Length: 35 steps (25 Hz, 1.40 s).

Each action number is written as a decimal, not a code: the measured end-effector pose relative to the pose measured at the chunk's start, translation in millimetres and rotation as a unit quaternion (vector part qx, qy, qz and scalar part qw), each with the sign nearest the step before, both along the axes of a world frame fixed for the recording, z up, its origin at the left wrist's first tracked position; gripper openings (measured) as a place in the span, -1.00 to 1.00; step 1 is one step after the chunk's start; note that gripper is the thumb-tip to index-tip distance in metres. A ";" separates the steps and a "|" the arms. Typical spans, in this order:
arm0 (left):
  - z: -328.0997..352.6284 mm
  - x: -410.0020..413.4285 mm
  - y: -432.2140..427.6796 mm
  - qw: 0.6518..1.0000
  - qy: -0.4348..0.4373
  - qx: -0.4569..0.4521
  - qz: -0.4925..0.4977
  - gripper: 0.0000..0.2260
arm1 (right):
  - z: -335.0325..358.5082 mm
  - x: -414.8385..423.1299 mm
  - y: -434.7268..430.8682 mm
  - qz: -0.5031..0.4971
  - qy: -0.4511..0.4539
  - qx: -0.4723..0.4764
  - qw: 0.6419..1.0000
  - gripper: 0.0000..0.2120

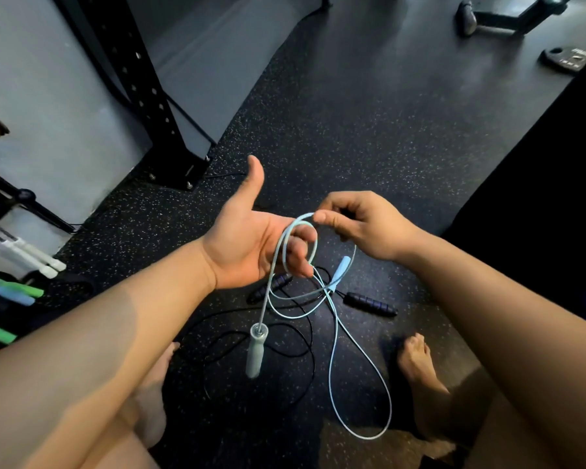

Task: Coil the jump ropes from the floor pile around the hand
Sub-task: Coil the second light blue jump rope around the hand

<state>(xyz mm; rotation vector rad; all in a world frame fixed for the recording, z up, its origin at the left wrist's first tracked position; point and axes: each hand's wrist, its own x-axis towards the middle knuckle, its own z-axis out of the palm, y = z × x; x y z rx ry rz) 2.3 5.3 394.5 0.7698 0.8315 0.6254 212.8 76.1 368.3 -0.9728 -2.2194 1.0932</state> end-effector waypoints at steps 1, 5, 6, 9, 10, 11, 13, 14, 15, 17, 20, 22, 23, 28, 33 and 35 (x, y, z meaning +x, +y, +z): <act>0.7 -0.9 -0.6 0.999 -0.031 -0.005 0.031 0.01 | -5.4 -0.1 -1.1 -0.011 -0.001 -0.009 1.000 -0.75; 0.1 -3.6 -1.8 0.980 -0.163 0.004 0.114 0.06 | -27.5 -4.8 -13.9 -0.019 -0.008 -0.080 0.997 -0.69; -0.5 -4.8 -1.4 0.975 -0.182 0.015 0.130 0.07 | -32.0 -7.8 -17.6 -0.014 -0.019 -0.096 0.995 -0.69; -2.4 -9.5 2.2 0.962 -0.200 0.041 0.182 0.14 | -34.2 -16.7 -25.5 0.013 -0.068 -0.103 0.992 -0.71; -2.8 -11.1 3.8 0.959 -0.195 0.047 0.198 0.17 | -31.0 -19.4 -27.4 0.027 -0.088 -0.086 0.992 -0.73; -3.5 -12.8 5.4 0.958 -0.186 0.053 0.212 0.21 | -27.4 -21.4 -28.3 0.044 -0.110 -0.060 0.991 -0.75; -5.3 -15.0 8.0 0.956 -0.161 0.061 0.238 0.22 | -17.9 -24.8 -30.1 0.073 -0.153 0.007 0.985 -0.76; -6.7 -15.3 8.8 0.956 -0.145 0.063 0.246 0.22 | -13.4 -26.2 -30.7 0.085 -0.167 0.043 0.981 -0.75; -8.6 -15.5 9.8 0.958 -0.126 0.063 0.249 0.22 | -8.8 -28.0 -31.1 0.098 -0.176 0.079 0.976 -0.73; -12.6 -14.0 11.4 0.965 -0.078 0.058 0.242 0.22 | 0.1 -29.9 -28.9 0.108 -0.187 0.139 0.967 -0.71; -15.6 -9.2 12.6 0.985 0.011 0.057 0.163 0.23 | 14.4 -25.6 -22.4 0.097 -0.187 0.202 0.957 -0.71; -13.8 -6.1 9.8 0.996 0.045 0.060 0.047 0.25 | 21.7 -20.2 -17.8 0.084 -0.175 0.195 0.961 -0.73; -13.1 -4.9 7.8 0.996 0.063 0.061 -0.013 0.24 | 26.0 -17.4 -16.8 0.078 -0.164 0.175 0.968 -0.76; -4.6 -1.7 -0.7 0.985 0.064 0.020 -0.157 0.23 | 32.4 -6.5 -11.6 0.079 -0.065 0.097 0.990 -0.70; 5.3 -3.7 -0.6 0.999 -0.043 -0.008 -0.003 0.06 | 7.4 -0.4 -12.9 0.010 -0.023 0.015 1.000 -0.71; 5.3 -4.3 -1.0 0.994 -0.097 -0.014 0.052 0.05 | -5.7 -2.3 -15.5 -0.011 -0.015 -0.031 0.999 -0.70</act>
